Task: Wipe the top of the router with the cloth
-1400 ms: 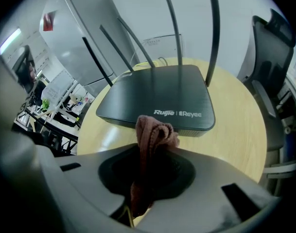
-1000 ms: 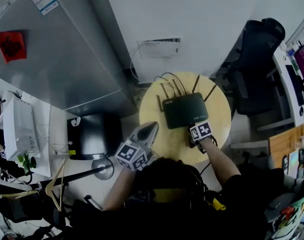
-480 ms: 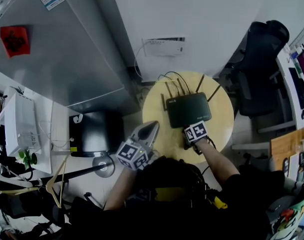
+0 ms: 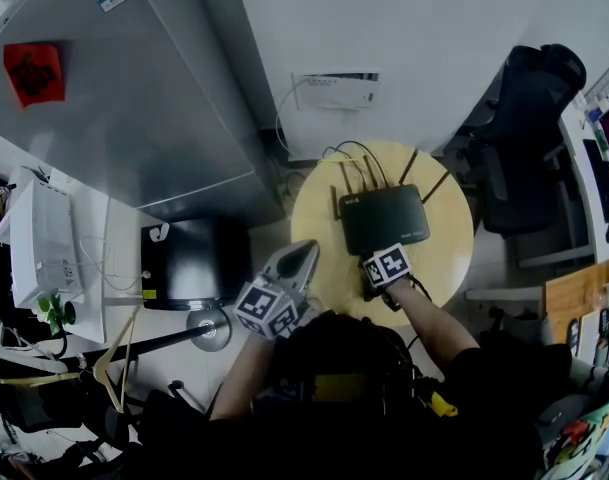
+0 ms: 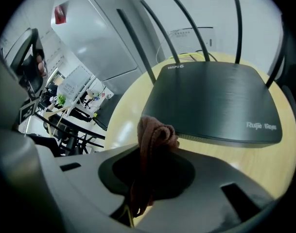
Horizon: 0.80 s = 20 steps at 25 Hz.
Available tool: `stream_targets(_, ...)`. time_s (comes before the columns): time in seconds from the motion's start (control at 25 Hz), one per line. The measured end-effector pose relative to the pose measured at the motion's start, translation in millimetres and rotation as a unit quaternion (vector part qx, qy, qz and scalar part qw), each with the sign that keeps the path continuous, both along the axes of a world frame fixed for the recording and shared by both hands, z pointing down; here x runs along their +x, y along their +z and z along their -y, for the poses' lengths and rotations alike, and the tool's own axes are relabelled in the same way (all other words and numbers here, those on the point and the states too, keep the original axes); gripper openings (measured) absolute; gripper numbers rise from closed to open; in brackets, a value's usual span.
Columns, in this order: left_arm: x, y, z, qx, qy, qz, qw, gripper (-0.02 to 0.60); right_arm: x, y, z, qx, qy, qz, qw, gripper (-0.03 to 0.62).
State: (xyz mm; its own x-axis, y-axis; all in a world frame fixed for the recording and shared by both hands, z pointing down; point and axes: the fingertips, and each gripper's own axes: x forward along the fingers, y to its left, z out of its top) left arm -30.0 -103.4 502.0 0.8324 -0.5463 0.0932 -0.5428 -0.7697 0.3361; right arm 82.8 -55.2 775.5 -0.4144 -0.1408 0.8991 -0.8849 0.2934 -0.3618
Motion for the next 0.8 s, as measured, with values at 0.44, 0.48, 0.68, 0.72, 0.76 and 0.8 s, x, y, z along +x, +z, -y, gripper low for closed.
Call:
stream_targets(0.44,-6,0,3,-0.002,0.006,0.002,1.0000,-0.008,-32,-3,-2,0.009,-0.017,0.022,1.000,0.063)
stream_targets(0.48,-6,0,3,-0.003,0.006,0.003,1.0000,-0.008,-36,-4,-1,0.013,-0.020,0.029,0.999,0.063)
stream_targets(0.68,-4,2,3,-0.004,-0.007,0.011,0.9999,-0.008,-53,-18,2,0.056,-0.056,0.055,0.995,0.063)
stream_targets(0.72,-3,3,3,-0.003,-0.012,0.013,0.9998,-0.009,-57,-24,3,0.071,-0.066,0.066,0.993,0.063)
stream_targets(0.76,-3,3,2,-0.002,-0.016,0.015,0.9997,-0.008,-61,-31,4,0.089,-0.077,0.075,0.990,0.063)
stream_targets(0.8,-2,4,1,-0.001,-0.022,0.017,0.9996,-0.008,-62,-37,5,0.106,-0.086,0.080,0.987,0.063)
